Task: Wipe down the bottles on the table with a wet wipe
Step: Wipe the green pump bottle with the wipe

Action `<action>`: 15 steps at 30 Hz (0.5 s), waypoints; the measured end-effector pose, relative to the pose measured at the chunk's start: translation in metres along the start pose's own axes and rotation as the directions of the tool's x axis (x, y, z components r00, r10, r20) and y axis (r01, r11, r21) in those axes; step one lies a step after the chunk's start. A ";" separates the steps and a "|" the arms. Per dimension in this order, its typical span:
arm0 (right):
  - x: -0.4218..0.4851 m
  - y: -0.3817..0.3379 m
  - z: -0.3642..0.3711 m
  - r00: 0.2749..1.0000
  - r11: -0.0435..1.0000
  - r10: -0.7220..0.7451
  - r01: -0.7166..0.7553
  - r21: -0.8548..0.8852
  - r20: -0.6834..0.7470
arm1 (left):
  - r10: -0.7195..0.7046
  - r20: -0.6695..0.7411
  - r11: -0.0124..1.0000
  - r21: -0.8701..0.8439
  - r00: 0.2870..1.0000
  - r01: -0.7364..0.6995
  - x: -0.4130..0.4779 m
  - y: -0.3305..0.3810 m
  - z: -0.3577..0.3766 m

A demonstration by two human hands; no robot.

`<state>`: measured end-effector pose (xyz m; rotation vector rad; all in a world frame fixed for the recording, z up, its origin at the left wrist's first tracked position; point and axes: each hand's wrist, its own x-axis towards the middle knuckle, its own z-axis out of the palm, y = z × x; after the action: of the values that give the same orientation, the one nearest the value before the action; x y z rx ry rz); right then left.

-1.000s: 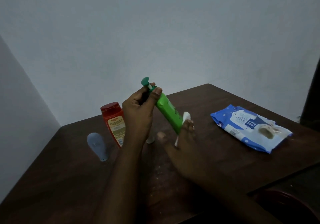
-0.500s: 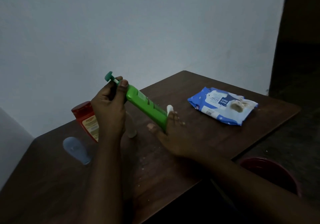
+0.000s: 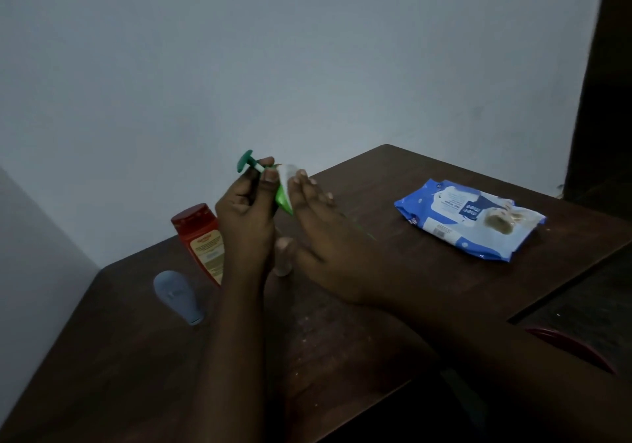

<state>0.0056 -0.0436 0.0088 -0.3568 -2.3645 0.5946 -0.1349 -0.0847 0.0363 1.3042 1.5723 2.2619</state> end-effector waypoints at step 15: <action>-0.003 0.065 -0.022 0.995 0.997 0.066 -0.063 0.047 -0.069 | -0.076 0.106 0.945 -0.308 0.991 0.106 0.000 -0.003 0.006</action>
<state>0.0285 0.0187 -0.0105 -0.4279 -2.2759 0.6537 -0.1323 -0.0785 0.0344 1.2042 1.1567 2.2420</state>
